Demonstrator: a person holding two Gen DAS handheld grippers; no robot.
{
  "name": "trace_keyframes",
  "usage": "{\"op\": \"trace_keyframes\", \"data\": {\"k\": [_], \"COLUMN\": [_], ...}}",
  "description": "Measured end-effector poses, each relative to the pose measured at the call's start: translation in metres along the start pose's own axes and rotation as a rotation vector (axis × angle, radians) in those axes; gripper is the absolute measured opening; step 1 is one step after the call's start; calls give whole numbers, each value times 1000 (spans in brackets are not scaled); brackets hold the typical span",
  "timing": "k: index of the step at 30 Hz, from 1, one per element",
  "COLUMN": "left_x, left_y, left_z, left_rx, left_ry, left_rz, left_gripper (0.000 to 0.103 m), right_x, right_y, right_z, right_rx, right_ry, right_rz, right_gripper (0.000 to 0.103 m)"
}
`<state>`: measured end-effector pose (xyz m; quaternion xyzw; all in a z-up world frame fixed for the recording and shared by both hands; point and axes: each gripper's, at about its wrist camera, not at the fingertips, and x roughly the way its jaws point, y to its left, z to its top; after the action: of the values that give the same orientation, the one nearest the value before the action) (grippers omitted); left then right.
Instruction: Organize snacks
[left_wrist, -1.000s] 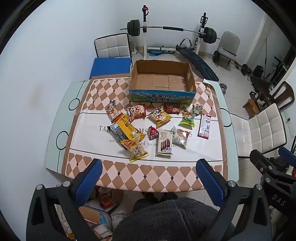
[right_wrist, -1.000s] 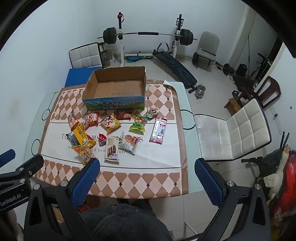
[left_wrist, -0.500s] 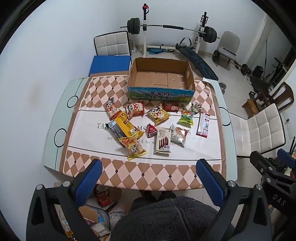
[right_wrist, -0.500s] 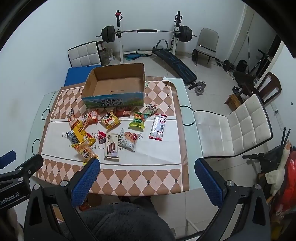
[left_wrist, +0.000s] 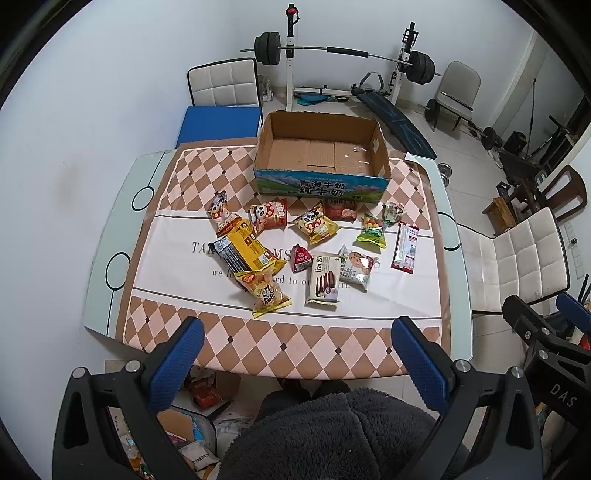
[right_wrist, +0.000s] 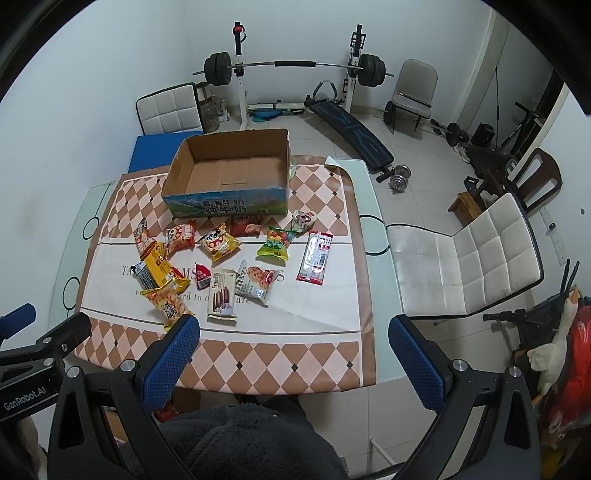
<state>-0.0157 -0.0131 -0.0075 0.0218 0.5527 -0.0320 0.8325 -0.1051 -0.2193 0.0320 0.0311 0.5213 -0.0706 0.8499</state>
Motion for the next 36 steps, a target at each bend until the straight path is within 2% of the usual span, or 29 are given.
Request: {"op": "trace_keyframes", "data": {"k": [7, 36], "left_x": [6, 2], "left_y": [1, 3], "left_z": [1, 12], "left_rx": [-7, -3], "left_ry": [-3, -3], "left_rz": [-5, -16], "left_gripper": [103, 103], "right_x": [1, -1], "right_y": [3, 7], "right_z": [10, 14], "right_rx": [-16, -16], "right_ry": [-6, -26], "right_rz": [-2, -7], "right_gripper": [103, 103]}}
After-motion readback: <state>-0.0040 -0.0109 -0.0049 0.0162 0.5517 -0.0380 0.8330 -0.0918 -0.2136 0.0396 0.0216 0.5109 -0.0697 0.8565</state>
